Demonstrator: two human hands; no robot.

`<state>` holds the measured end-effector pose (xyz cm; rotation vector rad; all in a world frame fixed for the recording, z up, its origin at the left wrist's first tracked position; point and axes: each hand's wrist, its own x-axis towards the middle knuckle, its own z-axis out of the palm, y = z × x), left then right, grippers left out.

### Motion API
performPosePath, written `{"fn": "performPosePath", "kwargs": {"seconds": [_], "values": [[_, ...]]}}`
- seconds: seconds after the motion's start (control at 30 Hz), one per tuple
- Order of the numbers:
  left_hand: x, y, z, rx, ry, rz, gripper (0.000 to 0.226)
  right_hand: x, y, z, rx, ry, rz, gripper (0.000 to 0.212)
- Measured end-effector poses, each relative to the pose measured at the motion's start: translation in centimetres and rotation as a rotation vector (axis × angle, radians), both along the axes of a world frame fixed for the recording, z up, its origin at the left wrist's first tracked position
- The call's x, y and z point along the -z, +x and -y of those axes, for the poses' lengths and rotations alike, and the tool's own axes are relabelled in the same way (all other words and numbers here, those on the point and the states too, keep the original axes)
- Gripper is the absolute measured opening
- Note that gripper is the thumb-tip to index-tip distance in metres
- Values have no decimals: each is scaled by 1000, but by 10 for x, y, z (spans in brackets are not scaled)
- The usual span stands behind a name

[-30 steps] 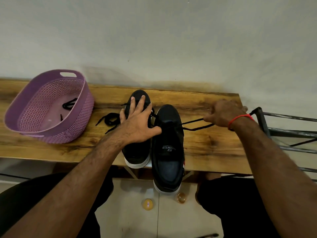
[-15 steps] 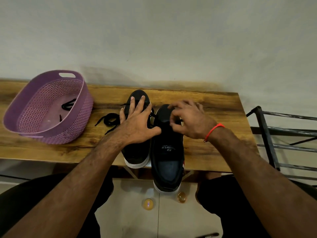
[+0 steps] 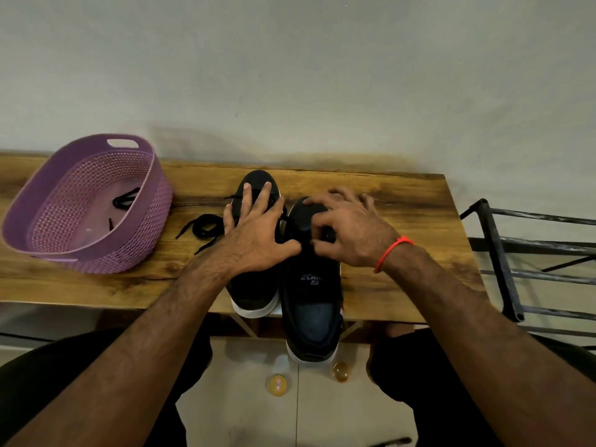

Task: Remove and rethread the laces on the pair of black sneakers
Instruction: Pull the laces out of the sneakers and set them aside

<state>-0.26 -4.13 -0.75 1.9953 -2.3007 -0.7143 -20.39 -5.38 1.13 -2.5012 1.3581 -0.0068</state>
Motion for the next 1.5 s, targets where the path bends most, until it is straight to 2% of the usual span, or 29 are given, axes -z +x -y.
{"fn": "performPosePath", "kwargs": {"seconds": [0.07,0.13,0.2,0.23,0.27,0.37,0.47,0.67,0.73,0.83,0.9,0.93,1.03,1.1,1.17,1.3,1.5], "values": [[-1,0,-1,-7,-6,-6,96,-5,-17,11,130,-69,41,12],[-1,0,-1,-15,-6,-16,96,-9,-38,24,364,-115,98,12],[0,0,-1,-15,-7,-19,97,-9,-56,30,541,-103,67,13],[1,-1,-1,-13,-8,-16,97,-6,-60,30,552,-109,25,12],[2,-1,-1,-11,-10,-12,98,-3,-59,29,517,-121,15,9],[2,-2,0,-6,-9,-4,98,-3,-29,15,257,-69,113,25],[2,-1,-1,-4,-5,-5,96,0,6,1,15,2,-26,24],[1,-2,-1,-4,2,4,95,5,5,0,-40,-23,-23,13],[1,-2,-1,-3,0,-2,95,0,-8,9,72,-73,-13,11],[0,0,-1,-12,-3,-18,93,-10,-45,28,461,-138,28,16],[0,-1,-2,-14,-6,-34,89,-8,-70,36,651,-115,-19,24],[0,-3,-2,-13,-13,-48,87,-5,-76,37,675,-105,-36,31],[1,-10,-6,5,-62,-106,78,0,-60,29,465,11,25,54],[3,-16,-10,40,-119,-139,67,2,-33,17,261,189,-19,64],[5,-24,-16,57,-190,-135,55,6,-14,11,164,285,-58,69],[7,-40,-27,39,-335,-17,36,11,-12,12,137,362,-16,62],[6,-41,-31,25,-385,113,29,10,-14,10,146,422,-4,63]]}}
